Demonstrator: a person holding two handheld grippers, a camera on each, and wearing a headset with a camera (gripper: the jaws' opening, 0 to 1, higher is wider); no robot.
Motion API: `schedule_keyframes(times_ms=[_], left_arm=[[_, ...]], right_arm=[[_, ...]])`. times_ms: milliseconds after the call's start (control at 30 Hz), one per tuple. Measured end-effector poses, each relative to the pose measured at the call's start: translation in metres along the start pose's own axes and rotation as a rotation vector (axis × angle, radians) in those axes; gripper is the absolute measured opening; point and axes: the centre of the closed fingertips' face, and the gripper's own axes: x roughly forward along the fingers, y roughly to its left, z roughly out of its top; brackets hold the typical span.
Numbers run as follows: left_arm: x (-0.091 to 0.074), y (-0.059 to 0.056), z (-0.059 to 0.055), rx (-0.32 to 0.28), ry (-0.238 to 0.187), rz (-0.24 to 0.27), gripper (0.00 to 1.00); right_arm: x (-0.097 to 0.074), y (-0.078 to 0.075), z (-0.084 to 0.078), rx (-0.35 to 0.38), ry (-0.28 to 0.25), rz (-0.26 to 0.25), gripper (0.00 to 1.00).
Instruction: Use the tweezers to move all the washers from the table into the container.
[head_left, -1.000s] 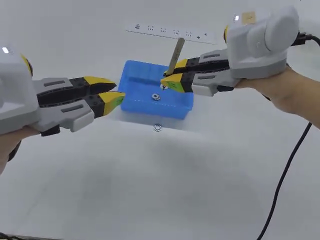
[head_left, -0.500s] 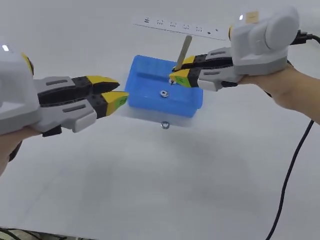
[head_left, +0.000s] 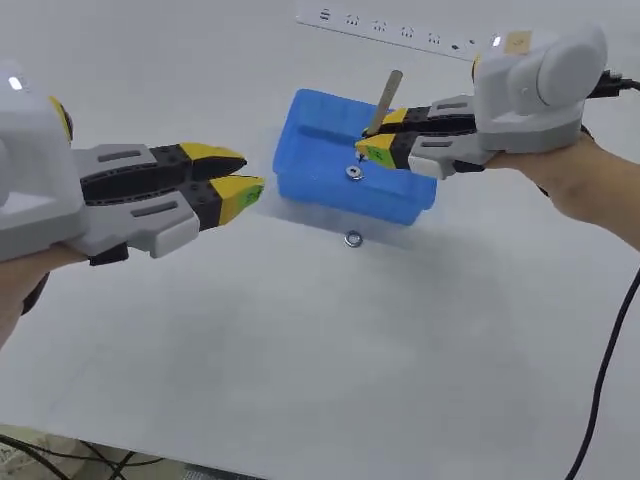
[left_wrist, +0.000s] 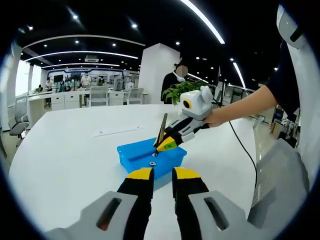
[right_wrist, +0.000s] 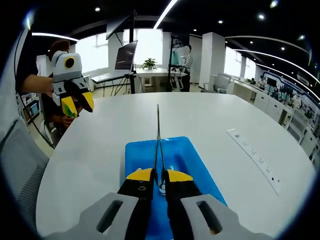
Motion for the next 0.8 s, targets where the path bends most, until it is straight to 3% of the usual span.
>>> schedule_keyframes(times_ms=[467, 800], left_arm=[[0.004, -0.009, -0.007, -0.035, 0.001, -0.012, 0.18], [-0.002, -0.009, -0.009, -0.039, 0.010, 0.000, 0.18]], right_arm=[[0.010, -0.004, -0.018, -0.006, 0.036, 0.003, 0.10], [0.014, -0.005, -0.020, -0.007, 0.038, 0.002, 0.10]])
